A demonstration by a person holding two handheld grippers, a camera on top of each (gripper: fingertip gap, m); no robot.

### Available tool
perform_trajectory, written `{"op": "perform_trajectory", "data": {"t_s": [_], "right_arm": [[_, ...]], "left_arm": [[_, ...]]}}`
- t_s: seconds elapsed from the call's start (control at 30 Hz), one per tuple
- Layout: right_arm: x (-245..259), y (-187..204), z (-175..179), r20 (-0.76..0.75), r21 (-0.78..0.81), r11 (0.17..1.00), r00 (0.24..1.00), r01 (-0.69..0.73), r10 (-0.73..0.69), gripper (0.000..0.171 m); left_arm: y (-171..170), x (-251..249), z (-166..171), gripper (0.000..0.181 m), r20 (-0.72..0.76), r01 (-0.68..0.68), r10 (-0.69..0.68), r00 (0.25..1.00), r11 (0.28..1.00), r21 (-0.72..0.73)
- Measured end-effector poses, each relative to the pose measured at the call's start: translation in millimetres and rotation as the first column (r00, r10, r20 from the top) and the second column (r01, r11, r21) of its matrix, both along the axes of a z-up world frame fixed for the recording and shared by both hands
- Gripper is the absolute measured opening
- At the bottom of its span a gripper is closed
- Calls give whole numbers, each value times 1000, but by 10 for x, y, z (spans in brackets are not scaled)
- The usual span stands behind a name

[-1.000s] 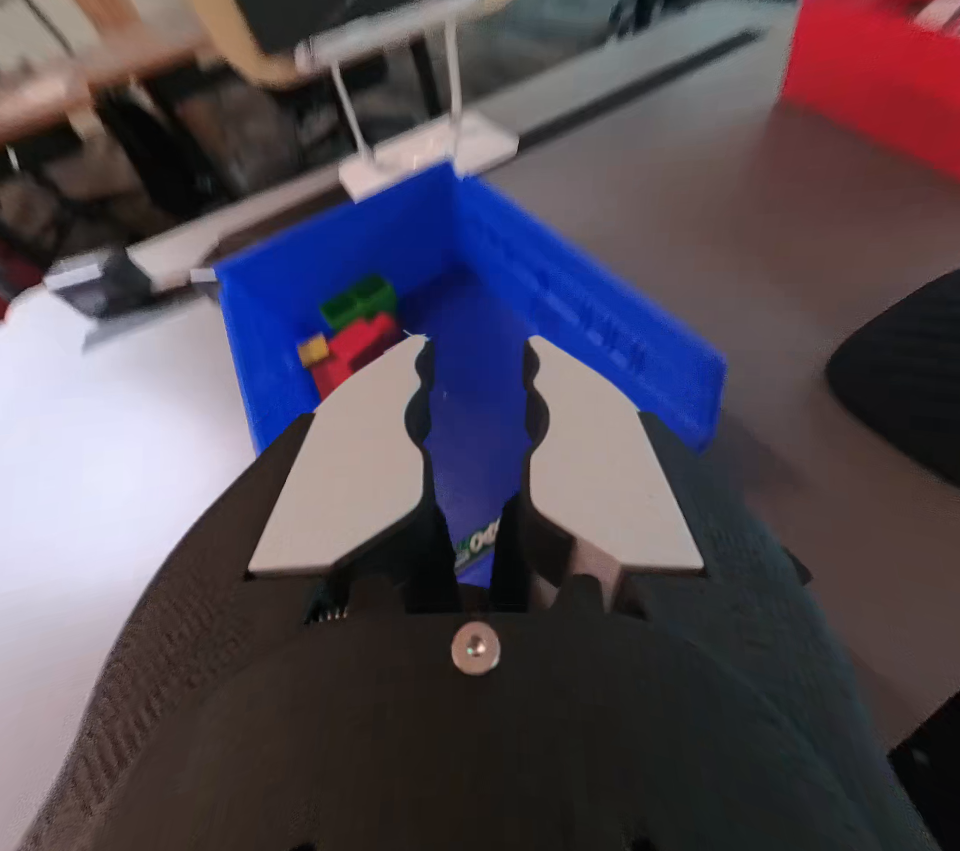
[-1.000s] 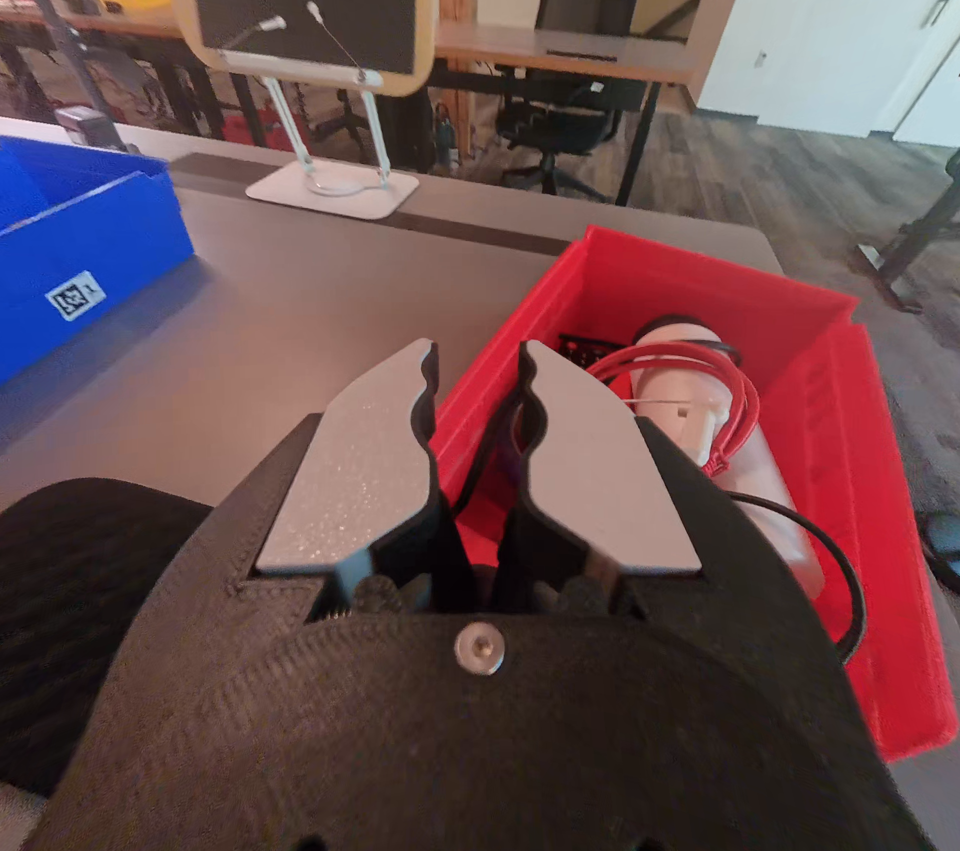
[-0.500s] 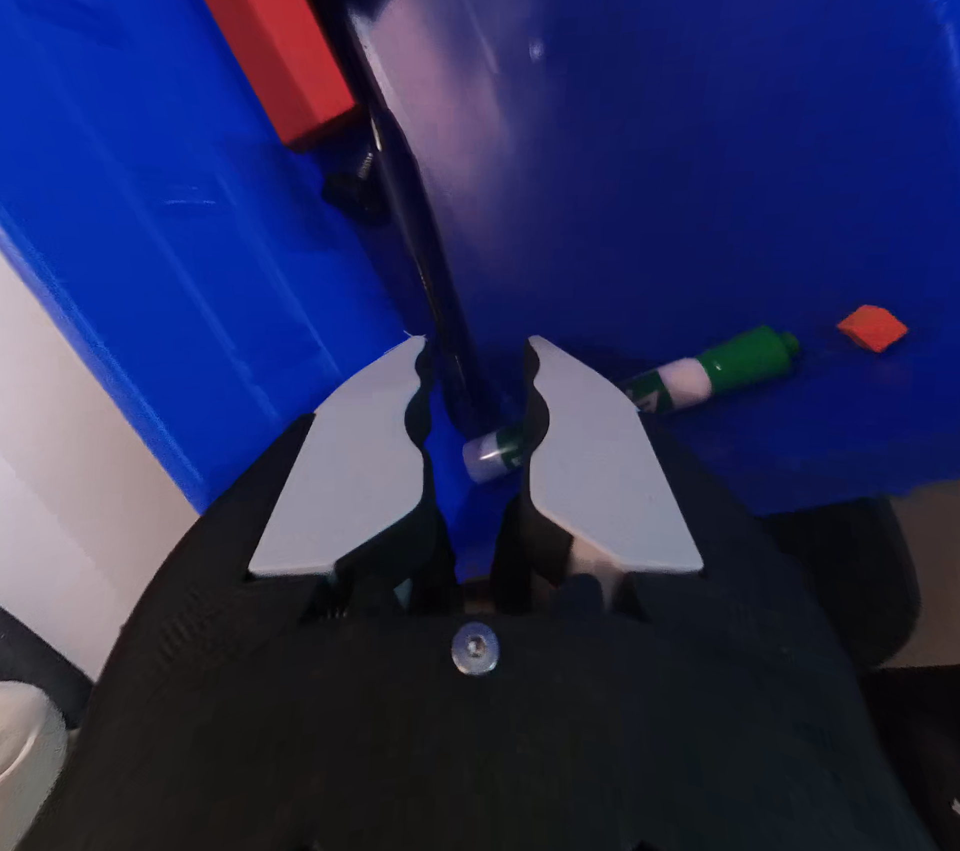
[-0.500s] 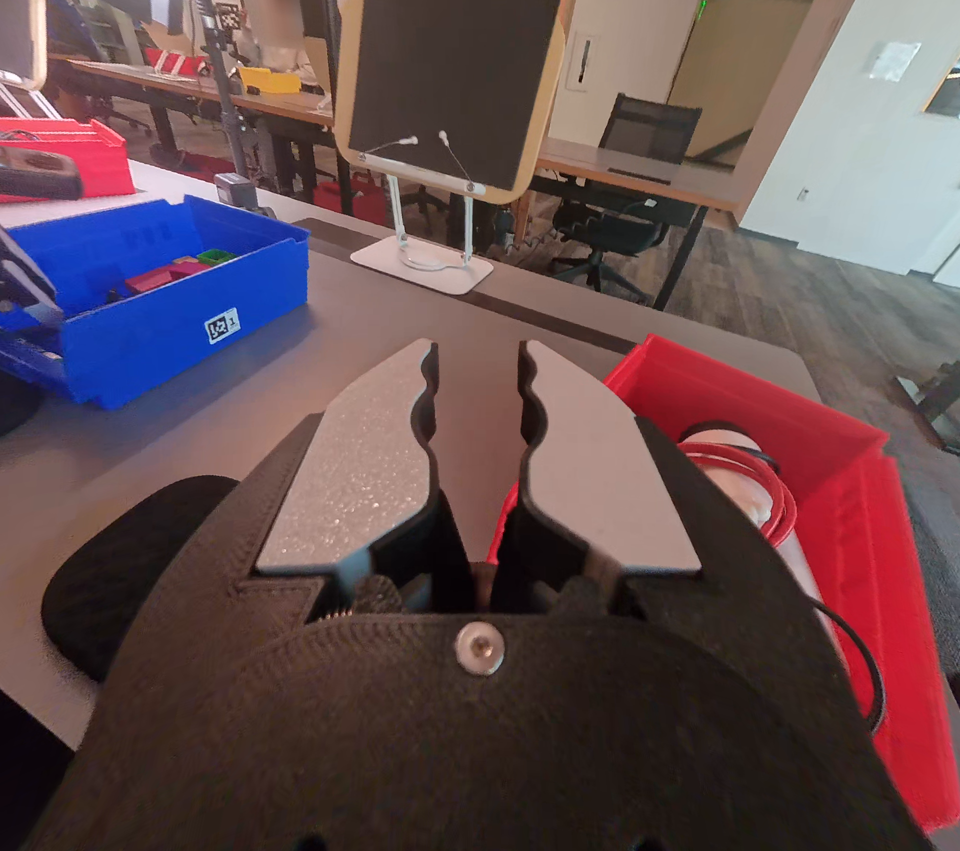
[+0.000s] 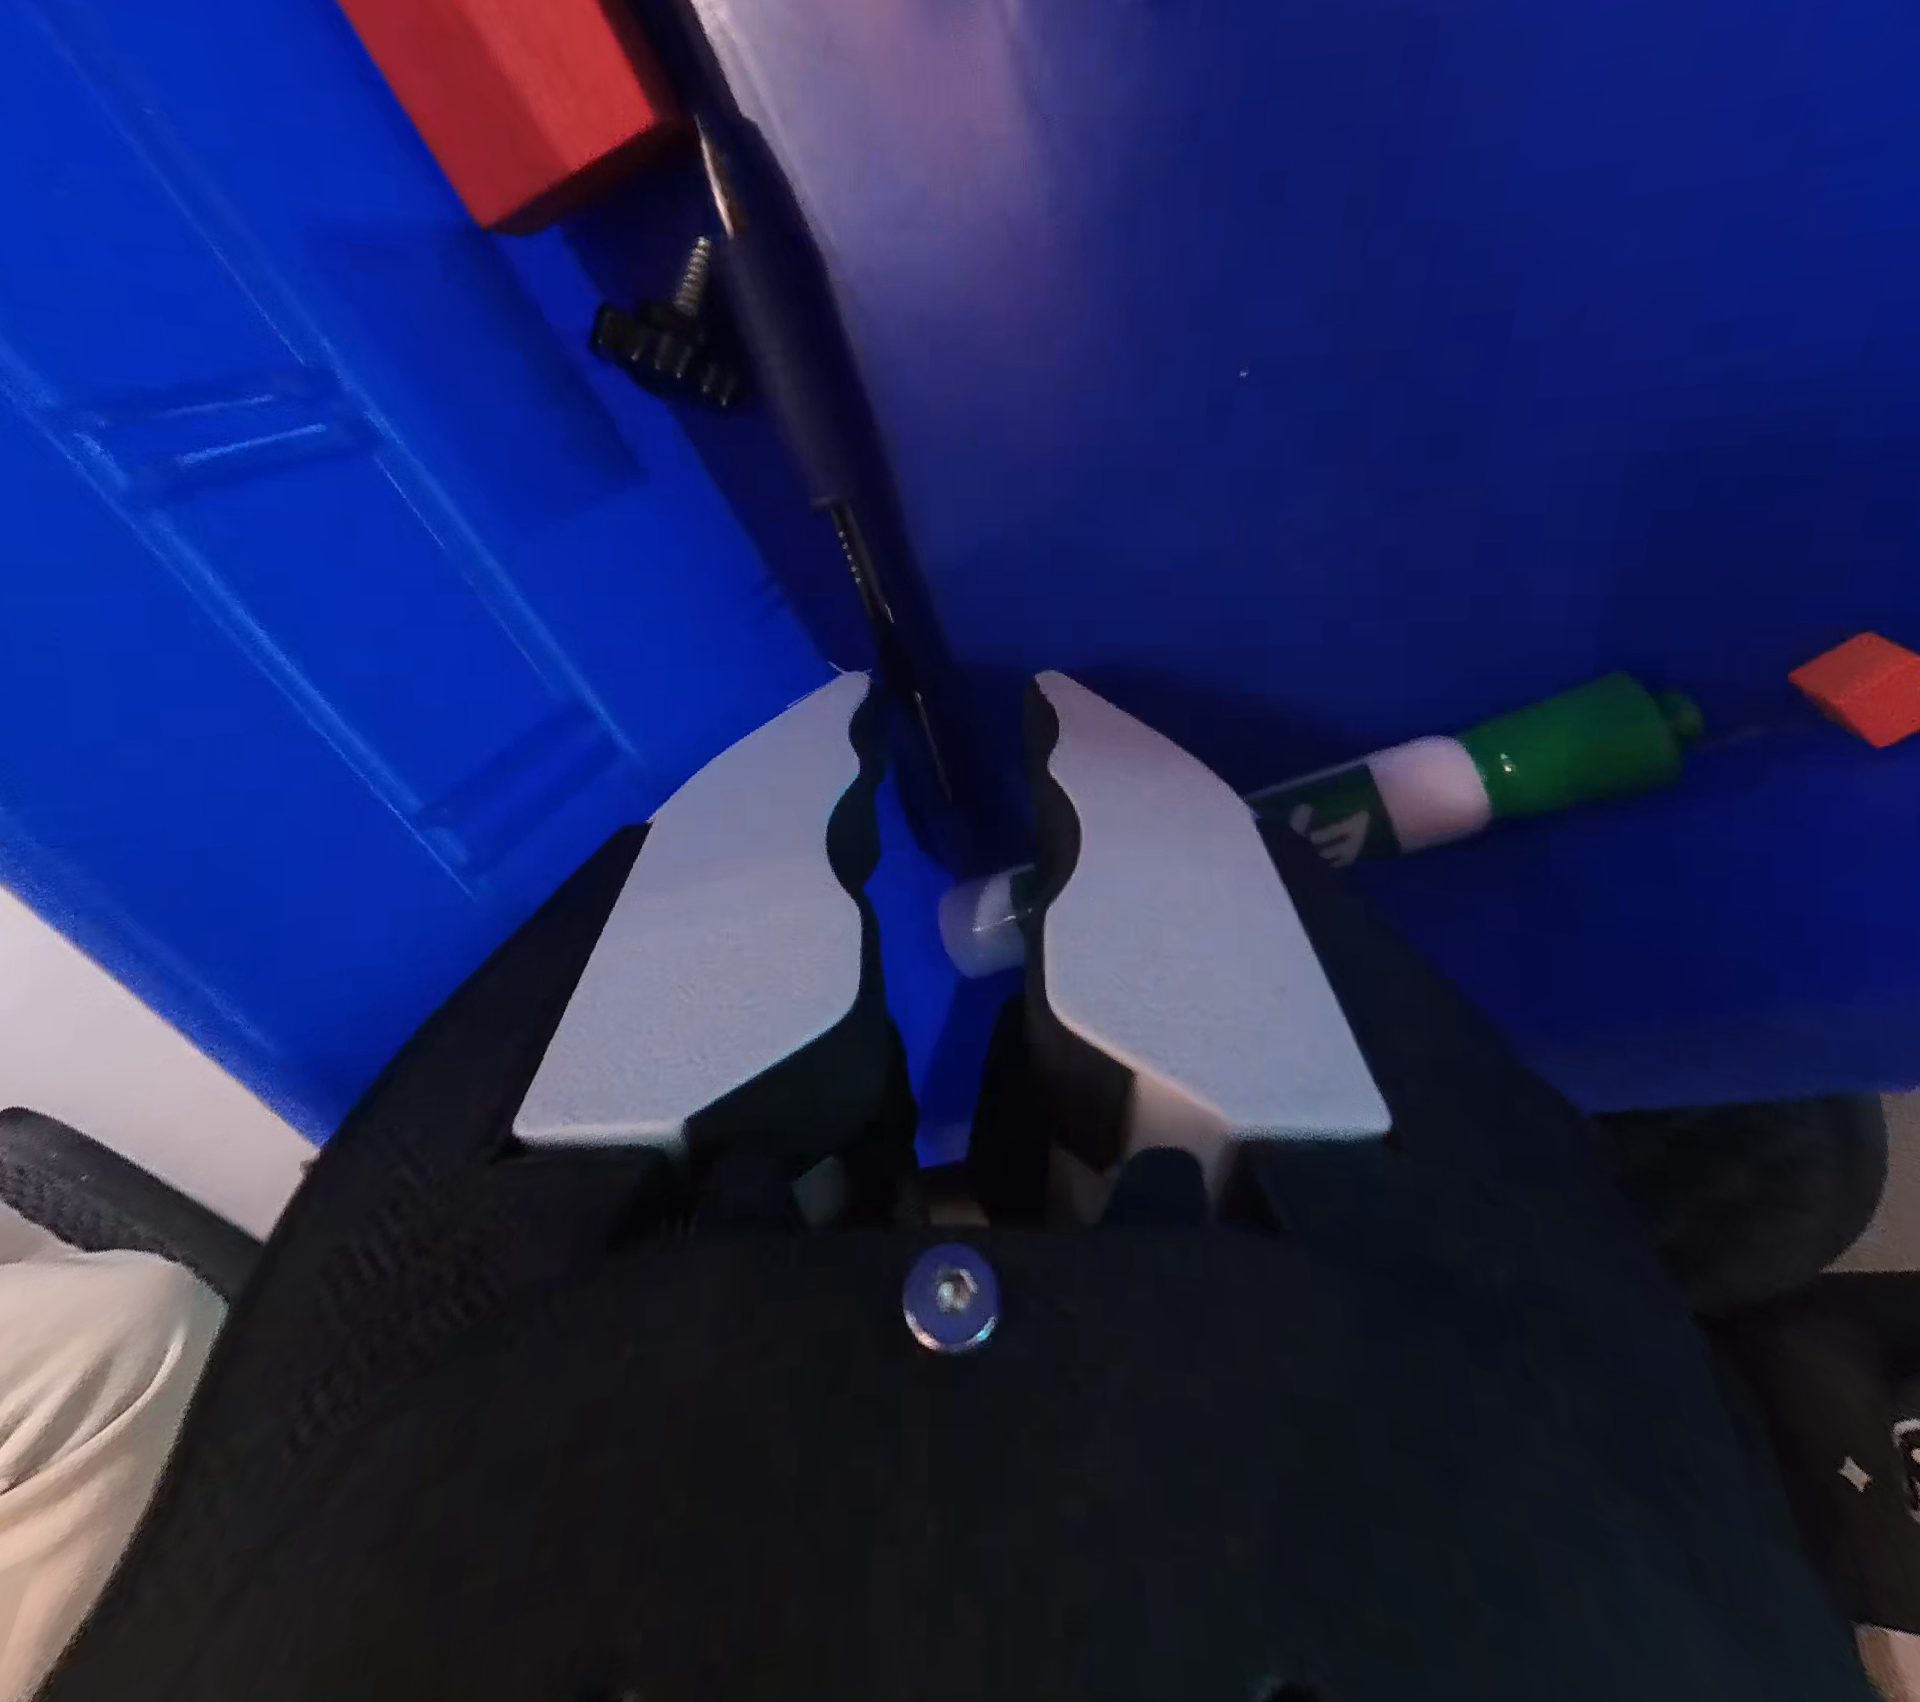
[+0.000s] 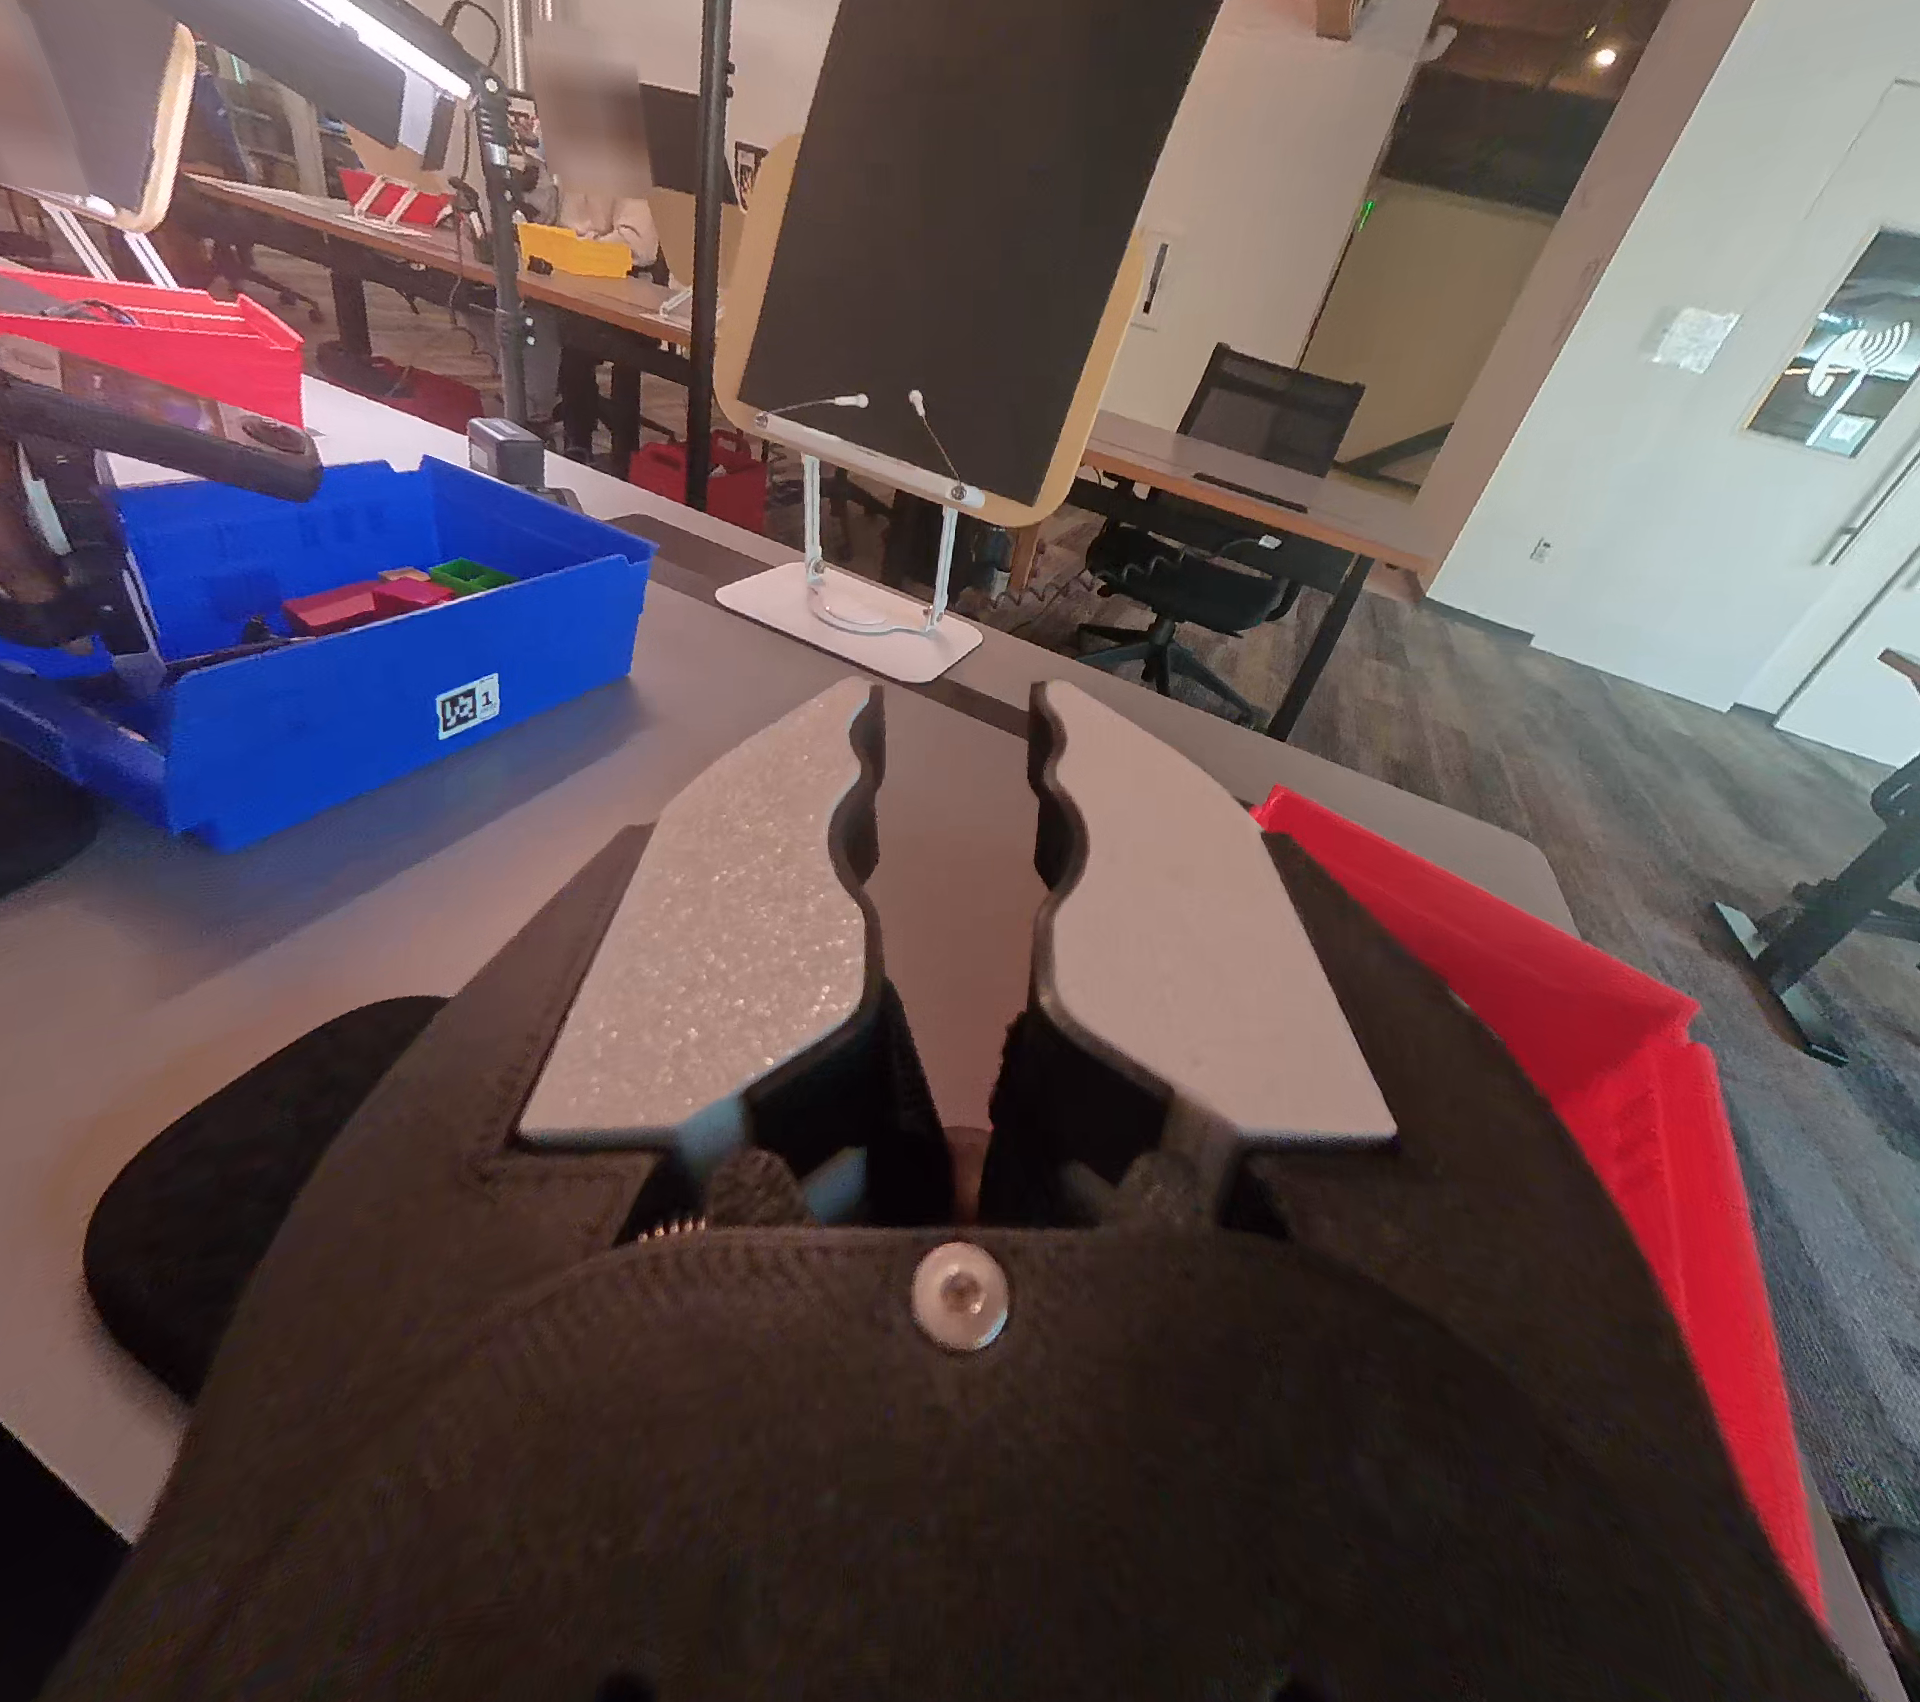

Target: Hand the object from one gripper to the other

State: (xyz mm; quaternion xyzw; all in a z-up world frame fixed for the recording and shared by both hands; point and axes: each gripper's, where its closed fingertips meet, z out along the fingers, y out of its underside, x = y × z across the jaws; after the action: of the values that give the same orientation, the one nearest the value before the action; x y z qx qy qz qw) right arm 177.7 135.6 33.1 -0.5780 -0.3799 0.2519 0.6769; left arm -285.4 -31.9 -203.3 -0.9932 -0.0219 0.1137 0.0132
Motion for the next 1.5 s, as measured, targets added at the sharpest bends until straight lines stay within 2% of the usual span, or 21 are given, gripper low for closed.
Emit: {"op": "perform_trajectory", "data": {"t_s": [0.17,0.33,0.4,0.63,0.7,0.9,1.03,1.13,1.2,1.27,1.33,1.4,1.5], "right_arm": [[6,-8,16,-9,7,1000,1000,-4,4,26],[-4,-21,20,-8,13,1000,1000,-6,6,26],[-21,-31,18,-5,15,1000,1000,-12,12,25],[-44,-81,56,0,50,999,1000,-16,16,24],[-38,-88,71,-8,56,998,1000,-19,19,24],[-29,-93,88,-15,66,998,1000,-18,19,24],[-65,-146,106,-12,80,996,999,-35,36,24],[-111,-207,128,-10,91,994,998,-55,56,24],[-172,-265,131,-8,96,992,996,-85,86,24],[-261,-354,132,-5,103,986,992,-129,130,24],[-378,-477,125,7,109,976,982,-189,189,24],[-502,-611,107,24,109,963,969,-248,246,24],[-681,-828,83,47,109,938,944,-330,327,24]], "left_arm": [[109,312,23,15,152,99,-111,982,992,81],[168,107,165,29,-29,60,-56,998,988,140],[133,11,199,29,-82,34,-25,996,992,121],[10,-7,-29,23,-49,34,-35,998,999,-20],[28,15,-42,14,-28,42,-42,999,999,-1],[57,10,-38,12,-20,54,-53,998,996,68],[222,63,146,11,-7,79,-80,997,969,236],[387,213,438,10,9,123,-140,990,896,428],[482,335,692,10,-28,176,-194,981,809,561],[549,464,1006,10,-165,293,-248,955,680,673],[582,658,1376,10,-316,406,-257,913,506,761],[557,852,1715,9,-406,456,-210,890,358,815],[481,1179,2103,10,-500,521,-154,852,173,836]]}}
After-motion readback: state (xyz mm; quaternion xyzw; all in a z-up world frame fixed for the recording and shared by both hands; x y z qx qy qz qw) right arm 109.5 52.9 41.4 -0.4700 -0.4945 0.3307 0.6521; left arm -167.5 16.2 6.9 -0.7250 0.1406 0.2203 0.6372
